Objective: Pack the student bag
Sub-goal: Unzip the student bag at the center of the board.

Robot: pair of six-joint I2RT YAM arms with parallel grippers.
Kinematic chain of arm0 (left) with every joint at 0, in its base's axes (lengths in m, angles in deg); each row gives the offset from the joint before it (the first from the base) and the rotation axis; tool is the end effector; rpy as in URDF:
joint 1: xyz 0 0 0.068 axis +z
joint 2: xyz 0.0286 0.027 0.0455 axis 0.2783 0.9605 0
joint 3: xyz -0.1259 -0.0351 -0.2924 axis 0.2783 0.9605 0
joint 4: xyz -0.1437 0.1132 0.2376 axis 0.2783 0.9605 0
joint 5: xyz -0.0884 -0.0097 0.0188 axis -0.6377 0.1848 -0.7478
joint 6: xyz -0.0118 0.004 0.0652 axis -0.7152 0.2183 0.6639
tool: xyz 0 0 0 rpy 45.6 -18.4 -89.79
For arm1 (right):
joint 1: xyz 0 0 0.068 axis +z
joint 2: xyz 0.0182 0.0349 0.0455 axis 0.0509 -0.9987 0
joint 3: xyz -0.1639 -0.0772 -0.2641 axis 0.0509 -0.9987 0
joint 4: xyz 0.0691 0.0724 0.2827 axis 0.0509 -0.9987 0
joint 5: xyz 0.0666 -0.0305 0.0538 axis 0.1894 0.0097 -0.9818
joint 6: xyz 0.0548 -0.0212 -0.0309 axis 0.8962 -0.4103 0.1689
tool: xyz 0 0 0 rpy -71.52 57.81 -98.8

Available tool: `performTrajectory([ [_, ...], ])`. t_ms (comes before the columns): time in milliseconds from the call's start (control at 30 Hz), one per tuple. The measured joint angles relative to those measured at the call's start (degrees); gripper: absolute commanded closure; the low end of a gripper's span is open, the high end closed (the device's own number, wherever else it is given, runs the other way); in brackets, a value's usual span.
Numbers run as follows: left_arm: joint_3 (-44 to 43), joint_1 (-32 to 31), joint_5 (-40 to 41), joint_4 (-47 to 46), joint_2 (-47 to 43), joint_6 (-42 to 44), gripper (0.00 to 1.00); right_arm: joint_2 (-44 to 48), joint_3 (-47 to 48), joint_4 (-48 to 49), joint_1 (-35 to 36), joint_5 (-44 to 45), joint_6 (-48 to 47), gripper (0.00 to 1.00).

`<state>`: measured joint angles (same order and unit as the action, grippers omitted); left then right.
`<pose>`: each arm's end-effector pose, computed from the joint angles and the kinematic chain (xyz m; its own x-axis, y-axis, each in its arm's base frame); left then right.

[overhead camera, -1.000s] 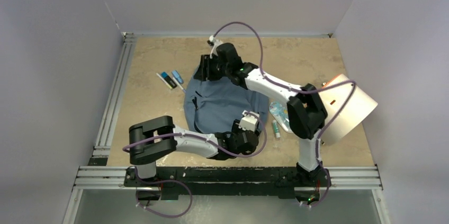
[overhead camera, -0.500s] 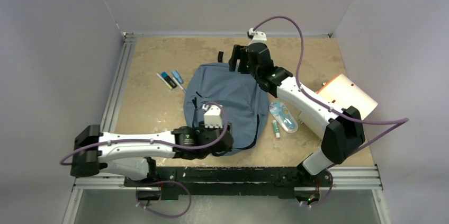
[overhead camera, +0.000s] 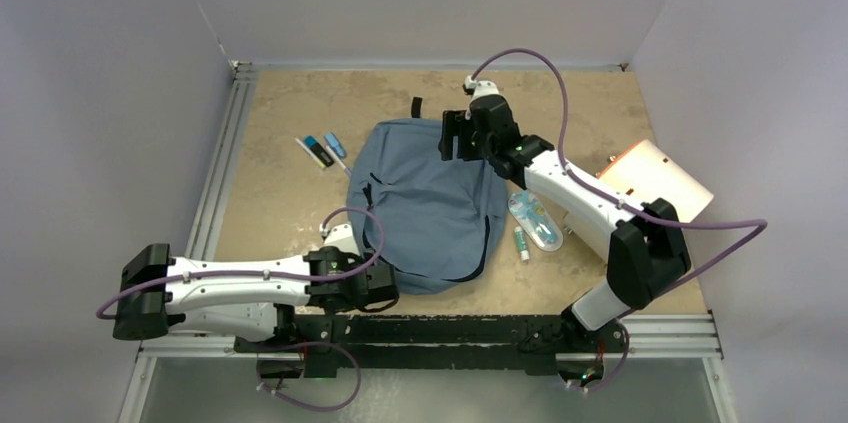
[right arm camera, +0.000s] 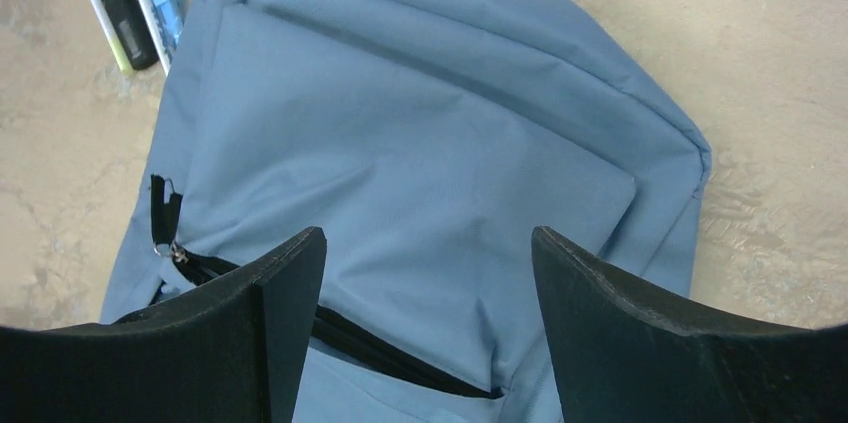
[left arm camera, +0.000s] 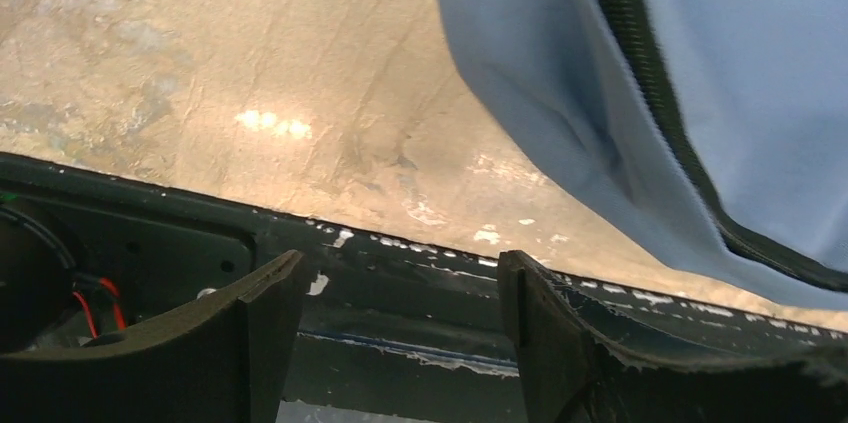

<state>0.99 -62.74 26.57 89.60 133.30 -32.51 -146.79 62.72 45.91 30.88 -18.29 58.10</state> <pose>0.0585 -0.1734 0.2300 -0.8305 -0.3420 -0.4397 -0.3118 0.9395 -0.1419 0.3503 0.2249 0.3255 -0.5171 0.1039 -0.8496 -0.2604 0.9264 0.2718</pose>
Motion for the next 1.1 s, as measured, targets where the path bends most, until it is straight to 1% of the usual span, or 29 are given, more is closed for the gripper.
performTrajectory([
  [200, 2.62, 0.15, 1.57, -1.44, -1.6, -3.96, 0.3, -1.38, 0.0, -0.74, 0.0, -2.8, -2.4, 0.24],
  [300, 3.54, 2.56, 2.1, -4.44, -3.34, -2.67, 0.3, -2.6, -0.07, -0.96, 0.0, -3.85, -3.54, 0.25],
  [433, 3.96, 11.39, 1.05, -12.37, -3.43, 6.08, 0.29, -2.82, -0.98, -1.01, 0.0, -4.31, -4.5, 0.24],
  [500, 3.96, 14.51, 0.17, -15.87, -2.62, 10.67, 0.29, -2.82, -1.27, -1.03, 0.0, -4.92, -4.96, 0.25],
  [600, 3.93, 18.73, -2.14, -21.42, 0.11, 17.9, 0.29, -2.93, -1.4, -1.33, 0.0, -6.38, -6.08, 0.26],
  [767, 3.96, 26.51, -8.04, -29.57, 5.79, 27.23, 0.29, -4.59, -1.51, -3.21, 0.37, -7.39, -7.43, 0.28],
  [967, 3.37, 35.08, -13.84, -35.01, 10.4, 36.57, 0.29, -5.35, -4.74, -4.39, 1.75, -9.33, -7.52, 0.3],
  [1033, 2.12, 37.44, -15.32, -36.13, 12.0, 39.71, 0.29, -5.38, -5.53, -4.46, 2.36, -10.21, -7.5, 0.31],
  [1100, 0.37, 41.27, -16.13, -36.96, 13.81, 42.66, 0.29, -5.38, -5.6, -4.31, 2.78, -10.95, -7.52, 0.32],
])
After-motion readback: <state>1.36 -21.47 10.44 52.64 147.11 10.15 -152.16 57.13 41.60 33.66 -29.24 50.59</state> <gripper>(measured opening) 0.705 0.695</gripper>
